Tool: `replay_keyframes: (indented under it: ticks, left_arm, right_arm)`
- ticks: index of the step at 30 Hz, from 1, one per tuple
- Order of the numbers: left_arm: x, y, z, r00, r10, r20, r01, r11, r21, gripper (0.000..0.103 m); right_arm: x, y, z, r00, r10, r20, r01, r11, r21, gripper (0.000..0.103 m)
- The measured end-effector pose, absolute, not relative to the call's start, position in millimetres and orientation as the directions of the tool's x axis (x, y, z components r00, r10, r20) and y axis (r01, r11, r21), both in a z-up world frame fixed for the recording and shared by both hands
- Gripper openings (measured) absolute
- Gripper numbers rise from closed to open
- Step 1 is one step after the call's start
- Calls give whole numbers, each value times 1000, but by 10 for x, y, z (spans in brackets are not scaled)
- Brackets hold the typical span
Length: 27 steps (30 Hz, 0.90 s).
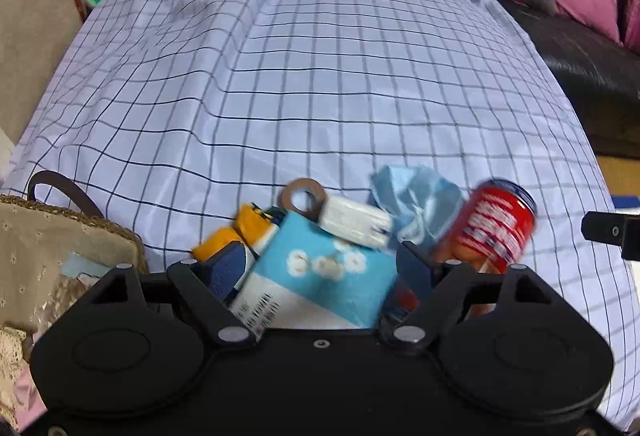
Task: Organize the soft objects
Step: 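Move both tools back from the basket toward the remaining items, then grasp the blue face mask with the right tool while the left tool grasps the white tissue pack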
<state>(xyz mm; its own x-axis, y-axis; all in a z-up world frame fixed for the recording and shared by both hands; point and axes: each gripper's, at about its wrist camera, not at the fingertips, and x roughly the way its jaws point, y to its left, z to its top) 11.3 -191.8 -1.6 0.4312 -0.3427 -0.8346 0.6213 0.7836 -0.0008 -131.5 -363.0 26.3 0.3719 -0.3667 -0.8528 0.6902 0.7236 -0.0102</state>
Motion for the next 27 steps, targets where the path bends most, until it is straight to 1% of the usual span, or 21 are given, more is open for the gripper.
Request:
replay_keyframes:
  ticks: [3, 5, 8, 11, 15, 20, 23, 27]
  left_arm:
    - [299, -1842, 13, 416, -354, -838, 587, 808, -49, 79]
    - [402, -1789, 47, 431, -352, -831, 565, 823, -56, 79]
    - [525, -1705, 66, 464, -333, -821, 526, 849, -48, 79]
    - [646, -1615, 74, 455, -342, -822, 499, 863, -83, 79]
    - [764, -1524, 59, 448, -339, -827, 460, 881, -112, 79]
    - [838, -1470, 17, 420, -352, -837, 448, 882, -146, 79]
    - [838, -1477, 4, 419, -348, -838, 452, 881, -140, 79]
    - [843, -1473, -12, 421, -340, -841, 453, 882, -130, 79]
  right_arm:
    - [-1090, -3672, 242, 377, -379, -845, 687, 726, -20, 80]
    - [-909, -3687, 197, 379, -377, -845, 683, 730, -20, 80]
    - [-640, -3659, 139, 390, -338, -856, 663, 749, 7, 78]
    - [-393, -3613, 48, 398, -284, -872, 648, 760, 48, 78]
    - [-86, -3518, -130, 383, -251, -889, 630, 775, 52, 78]
    - [163, -3461, -368, 370, -200, -907, 620, 780, 81, 78]
    - [263, -3468, -497, 353, -190, -916, 626, 776, 80, 78]
    - [374, -3475, -659, 309, -213, -927, 633, 773, 34, 78]
